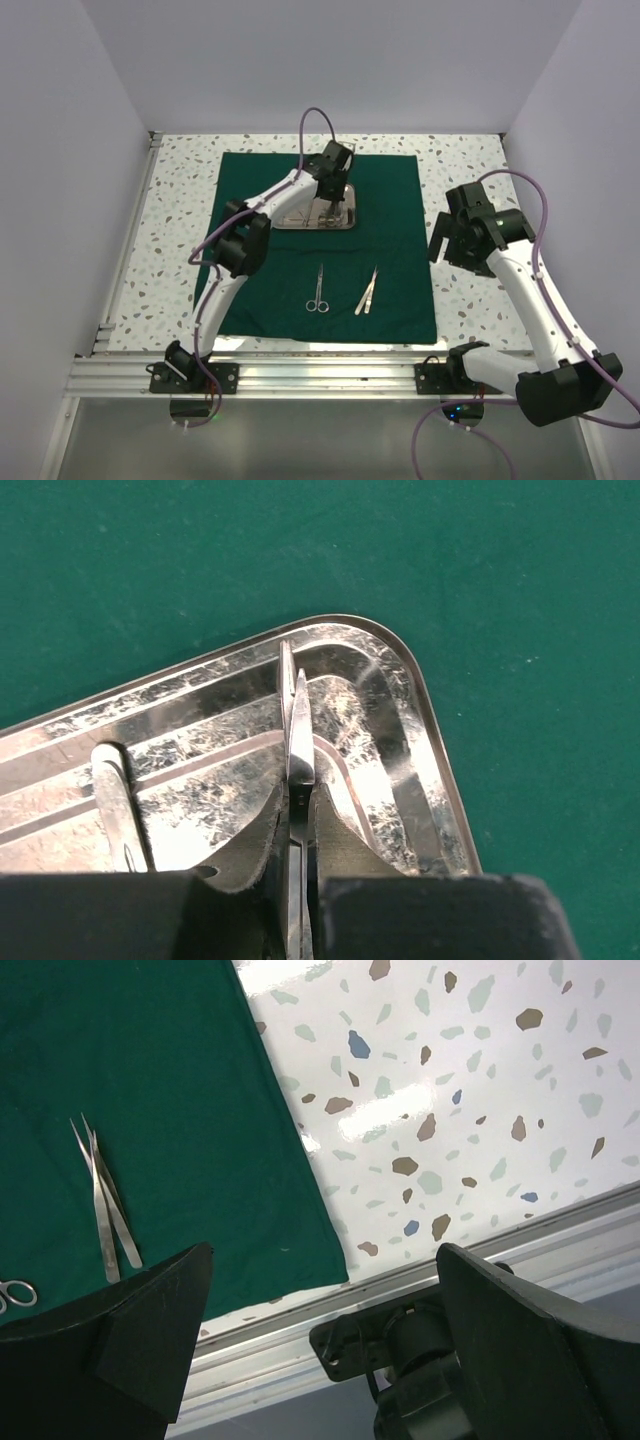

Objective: Open and lay out the surgical kit
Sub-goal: Pick up the medical item from the container, then place the medical item in the surgical kit.

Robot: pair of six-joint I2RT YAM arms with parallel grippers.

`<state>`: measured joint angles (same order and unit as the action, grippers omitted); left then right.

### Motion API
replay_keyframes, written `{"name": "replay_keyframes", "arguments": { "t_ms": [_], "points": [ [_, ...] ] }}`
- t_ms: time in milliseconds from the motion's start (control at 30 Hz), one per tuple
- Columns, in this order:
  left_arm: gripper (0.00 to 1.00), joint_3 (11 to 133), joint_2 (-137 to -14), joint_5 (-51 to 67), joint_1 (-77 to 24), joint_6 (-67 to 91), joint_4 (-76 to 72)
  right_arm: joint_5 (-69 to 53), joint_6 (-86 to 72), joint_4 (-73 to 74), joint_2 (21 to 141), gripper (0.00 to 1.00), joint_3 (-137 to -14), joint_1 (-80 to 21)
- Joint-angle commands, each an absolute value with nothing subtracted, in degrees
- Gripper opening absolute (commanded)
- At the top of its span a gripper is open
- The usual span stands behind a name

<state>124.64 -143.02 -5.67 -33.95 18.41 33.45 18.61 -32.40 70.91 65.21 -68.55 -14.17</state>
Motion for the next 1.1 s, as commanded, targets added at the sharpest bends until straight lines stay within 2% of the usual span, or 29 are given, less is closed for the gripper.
{"name": "replay_keyframes", "arguments": {
  "t_ms": [0,367,600,733,767,867,967,1067],
  "points": [
    [0.0,126.5,-144.4,-5.9,-32.7,17.8,33.7,20.0,-32.7,70.6,65.6,0.98,-70.9,-13.9],
    [0.0,132.1,-137.3,-5.6,-31.8,18.0,35.1,18.8,-32.0,69.2,66.2,0.99,-71.5,-13.9],
    [0.0,128.3,-131.7,-5.3,-31.5,20.9,37.7,17.2,-31.5,68.1,65.1,0.98,-71.0,-13.8],
    [0.0,110.2,-121.4,-6.0,-33.4,24.8,34.1,16.1,-31.2,67.3,64.4,0.98,-70.7,-13.8],
    [0.0,100.9,-116.1,-7.5,-34.1,25.6,32.9,15.6,-31.1,67.2,64.3,0.98,-70.5,-13.9],
    [0.0,85.1,-106.7,-10.4,-37.7,29.3,28.7,14.7,-30.7,66.9,63.5,0.98,-69.7,-13.8],
    [0.0,74.8,-101.4,-12.6,-41.7,33.8,27.2,13.9,-30.1,66.2,62.1,0.98,-67.9,-13.7],
    [0.0,69.5,-99.3,-12.8,-45.0,38.0,26.5,13.2,-29.5,66.1,61.4,0.98,-66.0,-13.6]
  ]
}}
